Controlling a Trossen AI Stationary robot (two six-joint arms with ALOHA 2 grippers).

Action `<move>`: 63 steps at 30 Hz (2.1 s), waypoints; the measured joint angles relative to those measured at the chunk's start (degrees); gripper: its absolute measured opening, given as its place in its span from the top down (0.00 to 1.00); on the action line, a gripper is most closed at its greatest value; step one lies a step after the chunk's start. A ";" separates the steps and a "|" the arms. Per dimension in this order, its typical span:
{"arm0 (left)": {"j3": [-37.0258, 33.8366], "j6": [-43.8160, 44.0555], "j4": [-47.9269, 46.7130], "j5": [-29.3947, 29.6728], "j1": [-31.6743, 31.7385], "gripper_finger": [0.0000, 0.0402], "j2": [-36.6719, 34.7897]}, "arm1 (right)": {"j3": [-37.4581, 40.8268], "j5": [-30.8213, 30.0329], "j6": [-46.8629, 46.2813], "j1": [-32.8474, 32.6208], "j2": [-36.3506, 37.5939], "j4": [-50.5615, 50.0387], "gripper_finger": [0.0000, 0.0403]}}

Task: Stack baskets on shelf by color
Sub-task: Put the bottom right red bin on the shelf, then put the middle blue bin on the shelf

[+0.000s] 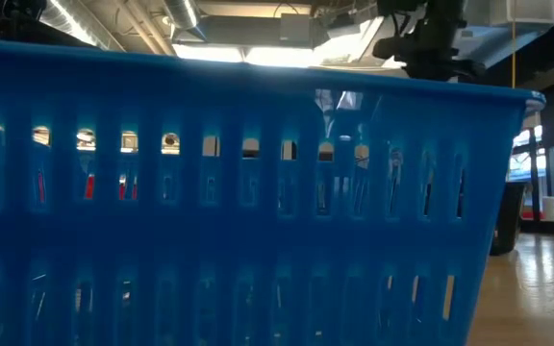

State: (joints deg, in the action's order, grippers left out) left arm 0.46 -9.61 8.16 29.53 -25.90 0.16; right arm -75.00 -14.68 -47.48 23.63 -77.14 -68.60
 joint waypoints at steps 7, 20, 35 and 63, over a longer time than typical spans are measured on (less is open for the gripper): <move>0.00 0.00 0.00 0.00 0.00 0.74 -0.02 | 0.48 2.15 11.06 13.03 -2.93 2.41 1.00; 0.00 0.00 0.00 0.00 -0.01 0.74 -0.02 | 0.57 4.18 21.32 23.78 -16.44 6.94 1.00; -0.01 0.00 0.00 -0.01 0.02 0.74 0.01 | 0.59 8.71 23.50 26.09 -21.18 7.68 0.85; -0.01 0.00 0.00 -0.02 0.02 0.74 0.00 | 0.57 18.48 34.14 3.43 12.43 16.94 0.79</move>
State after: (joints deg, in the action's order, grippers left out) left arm 0.46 -9.61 8.16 29.52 -25.89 0.15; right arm -74.43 3.81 -13.33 27.06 -64.71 -51.66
